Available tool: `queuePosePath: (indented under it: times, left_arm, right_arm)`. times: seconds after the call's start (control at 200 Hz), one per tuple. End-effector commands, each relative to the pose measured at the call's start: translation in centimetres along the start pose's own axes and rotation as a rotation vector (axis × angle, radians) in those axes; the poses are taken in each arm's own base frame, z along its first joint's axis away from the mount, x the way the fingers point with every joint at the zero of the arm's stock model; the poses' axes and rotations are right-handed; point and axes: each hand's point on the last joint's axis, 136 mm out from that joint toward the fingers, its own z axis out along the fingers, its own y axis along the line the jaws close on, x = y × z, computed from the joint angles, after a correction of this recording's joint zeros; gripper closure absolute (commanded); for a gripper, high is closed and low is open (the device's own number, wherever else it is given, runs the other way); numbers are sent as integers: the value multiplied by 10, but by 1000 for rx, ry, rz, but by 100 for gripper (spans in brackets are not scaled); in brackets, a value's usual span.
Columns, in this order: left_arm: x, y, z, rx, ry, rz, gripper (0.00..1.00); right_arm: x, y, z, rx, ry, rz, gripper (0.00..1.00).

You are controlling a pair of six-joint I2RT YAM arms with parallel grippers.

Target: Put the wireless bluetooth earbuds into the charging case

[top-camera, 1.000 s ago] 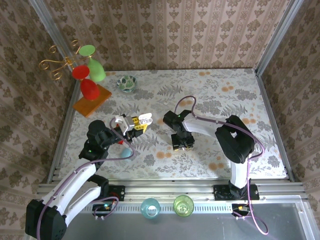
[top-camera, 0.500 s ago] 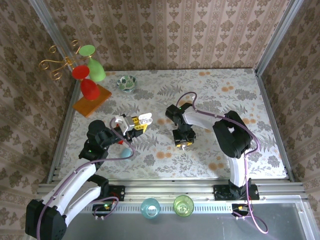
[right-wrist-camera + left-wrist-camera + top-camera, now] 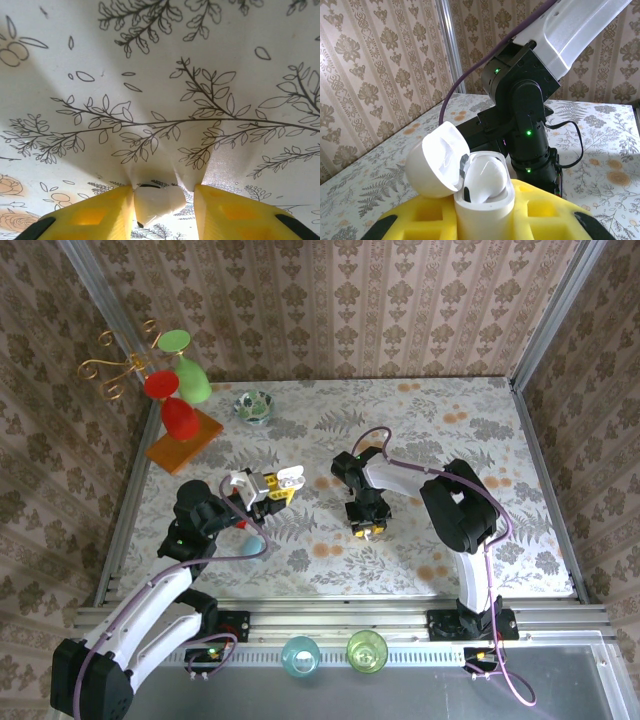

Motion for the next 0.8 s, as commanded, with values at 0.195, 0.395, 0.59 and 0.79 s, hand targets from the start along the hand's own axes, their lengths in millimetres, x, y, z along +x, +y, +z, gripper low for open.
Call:
queuePosePath:
  times: [0.195,0.395,0.59,0.79]
  left_arm:
    - [-14,-1,1,3,-33,37,100]
    - [-12,0,1,-1,-28,32,100]
    - [-11,1,2,-2,-30,28,100]
    - [-7,3,4,-2,-32,12,100]
  right_arm:
    - [-4,3,-1,-17,-2,-20,68]
    - [-7,4,-9,-31,-43,-32,70]
    - [-11,5,-19,-55,-109,-42,73]
    - [-18,10,-45,-122,-253,-55,73]
